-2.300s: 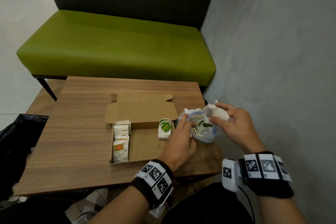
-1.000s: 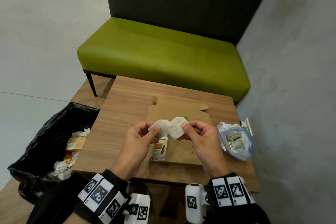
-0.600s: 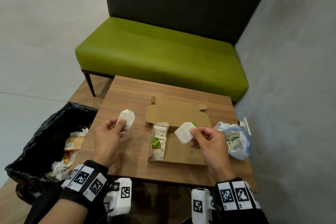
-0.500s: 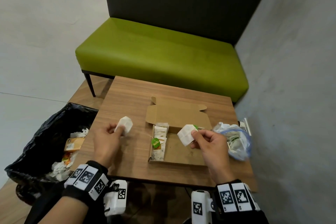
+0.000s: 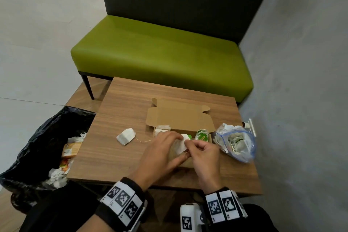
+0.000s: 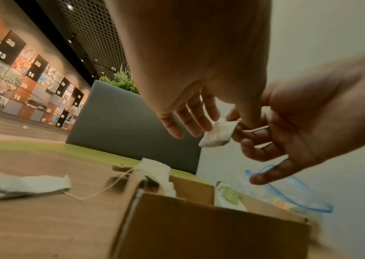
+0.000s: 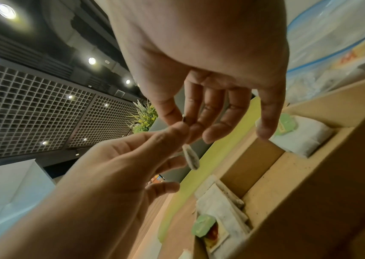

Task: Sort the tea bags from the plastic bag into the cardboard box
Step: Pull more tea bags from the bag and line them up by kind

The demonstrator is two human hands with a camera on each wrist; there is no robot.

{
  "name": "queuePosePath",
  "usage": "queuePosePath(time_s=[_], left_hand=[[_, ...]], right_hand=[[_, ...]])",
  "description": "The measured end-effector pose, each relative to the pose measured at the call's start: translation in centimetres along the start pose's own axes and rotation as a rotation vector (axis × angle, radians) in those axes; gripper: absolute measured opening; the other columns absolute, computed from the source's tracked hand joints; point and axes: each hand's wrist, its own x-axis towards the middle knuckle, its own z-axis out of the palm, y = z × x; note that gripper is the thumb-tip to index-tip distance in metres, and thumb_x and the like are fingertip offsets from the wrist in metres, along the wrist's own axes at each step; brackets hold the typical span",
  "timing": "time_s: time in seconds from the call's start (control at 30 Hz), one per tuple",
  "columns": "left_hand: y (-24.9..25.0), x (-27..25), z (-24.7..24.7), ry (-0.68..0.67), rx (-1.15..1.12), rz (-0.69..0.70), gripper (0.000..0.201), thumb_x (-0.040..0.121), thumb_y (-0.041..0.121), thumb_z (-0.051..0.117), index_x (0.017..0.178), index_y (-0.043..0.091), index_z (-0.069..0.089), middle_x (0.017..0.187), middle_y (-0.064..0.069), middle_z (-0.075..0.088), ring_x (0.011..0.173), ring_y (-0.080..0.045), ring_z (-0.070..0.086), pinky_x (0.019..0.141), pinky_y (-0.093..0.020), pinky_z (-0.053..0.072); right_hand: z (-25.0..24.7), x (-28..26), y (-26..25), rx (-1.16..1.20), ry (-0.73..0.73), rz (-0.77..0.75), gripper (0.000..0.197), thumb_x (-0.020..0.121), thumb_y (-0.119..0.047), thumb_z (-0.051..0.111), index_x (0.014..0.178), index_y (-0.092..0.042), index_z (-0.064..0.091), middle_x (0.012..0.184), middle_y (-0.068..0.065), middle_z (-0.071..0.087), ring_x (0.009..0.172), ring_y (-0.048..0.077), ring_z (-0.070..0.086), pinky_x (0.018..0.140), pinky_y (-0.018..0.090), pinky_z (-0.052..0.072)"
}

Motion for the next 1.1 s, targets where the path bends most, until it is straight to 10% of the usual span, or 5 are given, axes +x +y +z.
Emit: queuePosePath(time_s=[0.27, 0.5, 0.77, 1.1], left_hand=[[0.8, 0.5, 0.9, 0.124, -0.278, -0.182, 0.008, 0.094, 0.023, 0.064, 0.098, 0.027, 0.070, 0.088, 0.014, 0.071, 0.084, -0.005, 0.065, 0.074, -0.021, 0.050], [1.6, 1.1, 0.8, 0.069, -0.687, -0.387, 0.014, 0.095, 0.013, 0.062, 0.097, 0.016, 0.075, 0.091, -0.003, 0.075, 0.086, -0.014, 0.069, 0.073, -0.026, 0.057], [2.0, 1.2, 1.9, 0.029, -0.658, -0.420, 0.012, 0.093, 0.013, 0.065, 0.101, 0.014, 0.074, 0.086, 0.001, 0.074, 0.074, -0.001, 0.066, 0.065, -0.014, 0.049], [2.2, 1.0, 3.0, -0.030, -0.427, -0.331, 0.011, 0.092, 0.027, 0.067, 0.101, 0.031, 0.073, 0.089, 0.015, 0.072, 0.081, 0.000, 0.064, 0.069, -0.022, 0.052]], right_hand=[[-1.1, -0.4, -0.5, 0.022, -0.117, -0.115, 0.024, 0.096, -0.017, 0.062, 0.078, -0.015, 0.078, 0.073, 0.000, 0.075, 0.071, 0.003, 0.066, 0.069, 0.016, 0.050], [-2.9, 0.8, 0.5, -0.022, -0.130, -0.110, 0.012, 0.084, -0.012, 0.077, 0.095, -0.017, 0.074, 0.081, 0.000, 0.073, 0.068, 0.005, 0.065, 0.064, 0.020, 0.054], [-4.3, 1.5, 0.8, 0.051, -0.179, -0.098, 0.011, 0.081, -0.003, 0.077, 0.085, -0.013, 0.074, 0.075, 0.002, 0.075, 0.065, 0.011, 0.067, 0.062, 0.022, 0.054], [-6.6, 3.9, -0.6, -0.573, -0.266, -0.299, 0.007, 0.077, -0.022, 0.081, 0.081, -0.026, 0.076, 0.069, -0.010, 0.068, 0.059, 0.003, 0.055, 0.063, 0.036, 0.053]])
